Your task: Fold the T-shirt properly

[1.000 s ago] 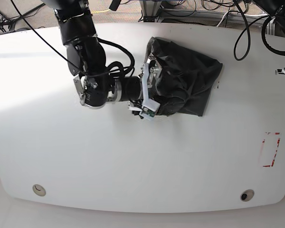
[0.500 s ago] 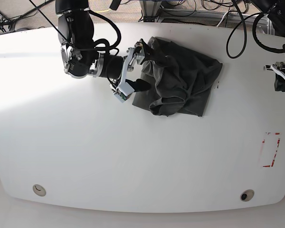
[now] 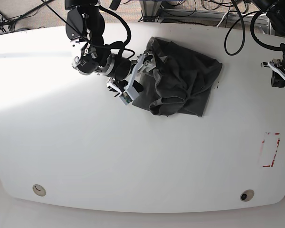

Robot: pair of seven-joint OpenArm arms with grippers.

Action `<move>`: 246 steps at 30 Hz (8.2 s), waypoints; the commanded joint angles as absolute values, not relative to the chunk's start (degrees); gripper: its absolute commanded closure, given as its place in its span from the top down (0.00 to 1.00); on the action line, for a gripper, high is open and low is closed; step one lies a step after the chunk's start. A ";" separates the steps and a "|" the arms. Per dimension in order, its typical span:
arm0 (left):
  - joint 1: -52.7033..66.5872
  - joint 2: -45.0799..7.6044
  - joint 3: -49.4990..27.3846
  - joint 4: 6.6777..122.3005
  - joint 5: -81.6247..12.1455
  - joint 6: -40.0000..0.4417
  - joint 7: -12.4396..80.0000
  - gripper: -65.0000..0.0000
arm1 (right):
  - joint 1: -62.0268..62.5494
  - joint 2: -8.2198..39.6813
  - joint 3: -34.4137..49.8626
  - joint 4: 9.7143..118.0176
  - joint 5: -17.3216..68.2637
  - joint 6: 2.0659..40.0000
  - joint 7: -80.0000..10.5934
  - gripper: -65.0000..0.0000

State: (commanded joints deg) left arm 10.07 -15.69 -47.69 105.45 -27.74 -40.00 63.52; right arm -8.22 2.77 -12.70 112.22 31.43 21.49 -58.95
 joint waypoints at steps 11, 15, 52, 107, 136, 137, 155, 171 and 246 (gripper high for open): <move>11.91 -16.31 -47.69 104.48 -27.82 -40.00 63.52 0.18 | -7.78 2.42 -15.43 108.88 25.01 19.47 -56.22 0.34; 12.00 -16.31 -47.78 104.48 -27.82 -40.00 63.52 0.18 | -8.22 2.68 -15.60 107.74 25.01 19.47 -55.34 0.07; 15.69 -16.22 -47.25 104.84 -27.82 -40.00 63.43 0.18 | -1.10 0.31 -29.23 109.58 25.45 22.99 -49.01 0.84; 15.16 -11.65 -25.98 112.75 -27.91 -40.00 63.43 0.18 | 14.37 7.43 -24.92 90.95 36.62 26.51 -43.21 0.46; 1.45 -18.15 -15.08 90.15 -28.09 -40.00 61.14 0.18 | 7.87 15.25 -25.98 80.13 35.91 26.77 -36.44 0.16; 0.57 -18.86 -15.08 90.33 -28.18 -40.00 61.23 0.18 | 7.78 14.37 -27.38 80.13 35.91 26.51 -36.44 0.16; 2.42 -17.98 -18.33 105.80 -27.82 -40.00 61.32 0.18 | 9.98 2.59 -44.79 80.66 33.19 26.42 -36.53 0.15; 10.59 -9.10 -18.24 108.70 -27.82 -14.55 51.12 0.44 | 5.76 10.15 -20.18 92.44 33.27 26.95 -39.96 0.16; 32.57 1.63 -23.69 107.91 10.68 -25.98 1.01 0.59 | -31.25 8.57 17.45 98.86 2.86 32.13 -1.27 0.14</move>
